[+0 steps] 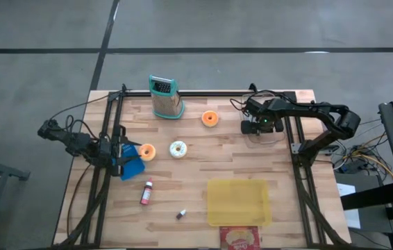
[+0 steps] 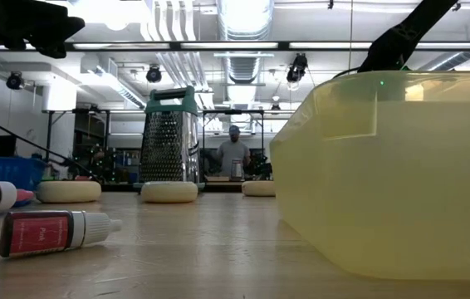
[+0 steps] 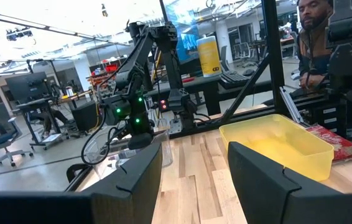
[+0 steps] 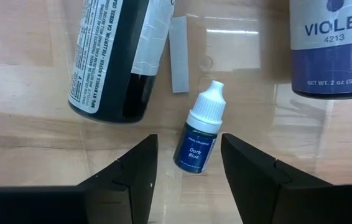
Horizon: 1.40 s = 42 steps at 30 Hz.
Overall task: Pick & Place Food Item
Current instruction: Put the red food coloring bottle into the transparent bin
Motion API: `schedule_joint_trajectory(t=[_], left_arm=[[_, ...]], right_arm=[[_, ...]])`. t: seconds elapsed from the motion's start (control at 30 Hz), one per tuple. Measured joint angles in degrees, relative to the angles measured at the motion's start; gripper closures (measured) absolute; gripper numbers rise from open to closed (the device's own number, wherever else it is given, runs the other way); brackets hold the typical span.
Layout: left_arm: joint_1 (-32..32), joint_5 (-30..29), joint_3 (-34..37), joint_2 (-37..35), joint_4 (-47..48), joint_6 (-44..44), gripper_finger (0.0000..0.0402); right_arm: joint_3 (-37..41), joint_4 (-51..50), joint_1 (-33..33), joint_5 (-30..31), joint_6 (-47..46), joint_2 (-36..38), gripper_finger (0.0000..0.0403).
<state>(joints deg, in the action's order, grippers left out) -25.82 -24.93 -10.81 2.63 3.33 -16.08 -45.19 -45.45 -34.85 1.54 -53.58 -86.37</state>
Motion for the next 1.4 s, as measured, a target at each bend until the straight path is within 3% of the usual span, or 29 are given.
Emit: schedule_joint_trajectory(t=[0.37, 0.83, 1.1, 1.4], left_arm=[[0.00, -0.02, 0.00, -0.02, 0.00, -0.02, 0.0213], [0.00, -0.02, 0.02, -0.02, 0.04, -0.02, 0.0213], [0.00, 0.00, 0.00, 0.00, 0.15, -0.02, 0.0213], [0.02, -0.02, 0.00, -0.01, 0.15, -0.02, 0.0213]], right_arm=[[-2.84, -1.26, -0.02, -3.73, 0.01, 0.02, 0.0255], [-16.76, -4.89, 2.40, -5.21, 6.30, 3.72, 0.0280], [-25.48, -4.20, 11.01, -4.18, 13.66, 6.12, 0.0273], [-28.28, 9.54, 27.44, -3.93, 21.28, 4.84, 0.0276]])
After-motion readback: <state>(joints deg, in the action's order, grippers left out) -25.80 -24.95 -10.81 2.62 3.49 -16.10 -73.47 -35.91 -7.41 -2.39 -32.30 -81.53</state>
